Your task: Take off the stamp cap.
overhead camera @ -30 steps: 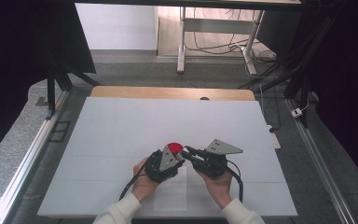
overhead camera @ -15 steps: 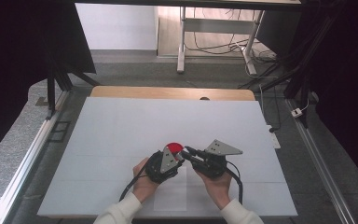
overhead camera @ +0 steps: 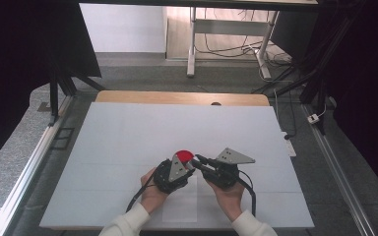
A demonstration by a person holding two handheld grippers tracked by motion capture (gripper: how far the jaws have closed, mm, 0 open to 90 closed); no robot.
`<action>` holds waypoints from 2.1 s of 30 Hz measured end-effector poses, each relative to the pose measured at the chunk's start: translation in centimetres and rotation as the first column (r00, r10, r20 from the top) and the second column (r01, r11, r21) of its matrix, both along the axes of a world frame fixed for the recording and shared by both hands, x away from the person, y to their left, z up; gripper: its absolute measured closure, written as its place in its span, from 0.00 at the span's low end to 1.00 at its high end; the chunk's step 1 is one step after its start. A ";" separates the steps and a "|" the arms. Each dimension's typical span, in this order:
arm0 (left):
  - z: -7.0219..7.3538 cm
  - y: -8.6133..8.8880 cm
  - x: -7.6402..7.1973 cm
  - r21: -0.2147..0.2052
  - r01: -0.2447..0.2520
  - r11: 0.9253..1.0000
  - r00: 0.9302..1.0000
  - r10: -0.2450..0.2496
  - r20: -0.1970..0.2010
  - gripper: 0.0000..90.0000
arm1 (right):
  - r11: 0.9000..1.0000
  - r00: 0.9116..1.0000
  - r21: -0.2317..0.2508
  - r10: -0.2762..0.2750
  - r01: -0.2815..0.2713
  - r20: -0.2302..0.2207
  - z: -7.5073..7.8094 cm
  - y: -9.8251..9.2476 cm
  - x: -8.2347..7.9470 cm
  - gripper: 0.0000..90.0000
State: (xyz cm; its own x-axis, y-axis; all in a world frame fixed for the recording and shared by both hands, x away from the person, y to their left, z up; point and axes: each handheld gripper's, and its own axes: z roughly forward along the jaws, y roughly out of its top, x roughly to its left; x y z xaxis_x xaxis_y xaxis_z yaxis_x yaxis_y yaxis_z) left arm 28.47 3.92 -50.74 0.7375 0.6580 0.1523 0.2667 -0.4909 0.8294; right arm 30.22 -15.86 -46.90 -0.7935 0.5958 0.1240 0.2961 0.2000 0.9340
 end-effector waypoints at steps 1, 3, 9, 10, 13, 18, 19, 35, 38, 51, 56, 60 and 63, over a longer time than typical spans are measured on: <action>0.0 0.1 0.1 -0.008 0.003 1.000 1.000 -0.003 -0.006 0.73 | 1.000 1.000 0.000 -0.002 0.002 0.001 0.0 0.0 0.0 0.83; 0.0 0.1 0.0 -0.004 0.002 1.000 1.000 -0.002 -0.002 0.73 | 1.000 1.000 0.002 -0.003 0.003 0.001 0.0 0.0 0.0 0.83; -0.1 -0.1 -0.1 0.031 0.001 1.000 1.000 -0.002 0.020 0.73 | 1.000 1.000 -0.002 0.003 -0.003 -0.010 0.0 0.0 0.1 0.83; -0.1 -0.1 -0.1 0.039 0.001 0.999 1.000 -0.002 0.027 0.73 | 1.000 1.000 -0.004 0.004 -0.005 -0.012 0.0 0.0 0.1 0.83; -0.2 -0.2 -0.1 0.060 0.002 0.998 0.999 -0.005 0.039 0.73 | 1.000 1.000 -0.007 0.007 -0.007 -0.015 -0.1 0.0 0.1 0.83; -0.2 -0.3 -0.2 0.096 0.006 0.995 0.999 -0.011 0.052 0.73 | 1.000 1.000 -0.015 0.010 -0.010 -0.021 -0.1 0.1 0.2 0.83; -0.2 -0.3 -0.2 0.100 0.006 0.995 0.998 -0.012 0.056 0.73 | 1.000 1.000 -0.014 0.009 -0.009 -0.022 -0.2 0.1 0.2 0.84; -0.1 0.2 0.2 0.033 0.018 0.999 1.000 -0.019 0.012 0.73 | 1.000 1.000 0.003 -0.002 0.002 -0.013 -0.1 0.0 0.0 0.84; -0.6 -0.1 0.1 0.140 0.017 0.990 0.999 -0.021 0.033 0.73 | 1.000 1.000 0.007 -0.014 0.014 -0.001 0.1 -0.2 0.0 0.84; -0.2 1.3 0.5 0.042 0.007 0.999 1.000 -0.008 0.016 0.73 | 0.999 1.000 0.029 -0.022 0.022 0.005 1.0 -1.3 0.4 0.84; 0.1 2.0 0.5 0.013 0.000 1.000 1.000 0.000 -0.003 0.73 | 0.999 1.000 0.030 -0.019 0.019 0.004 0.9 -1.4 0.5 0.84; 0.4 2.6 0.5 -0.007 0.000 1.000 1.000 0.000 -0.008 0.73 | 1.000 1.000 0.029 -0.013 0.013 -0.003 0.9 -1.5 0.5 0.84; 0.6 3.0 0.4 -0.011 0.005 1.000 1.000 -0.005 -0.015 0.73 | 1.000 1.000 0.027 -0.009 0.010 -0.002 0.9 -1.5 0.6 0.83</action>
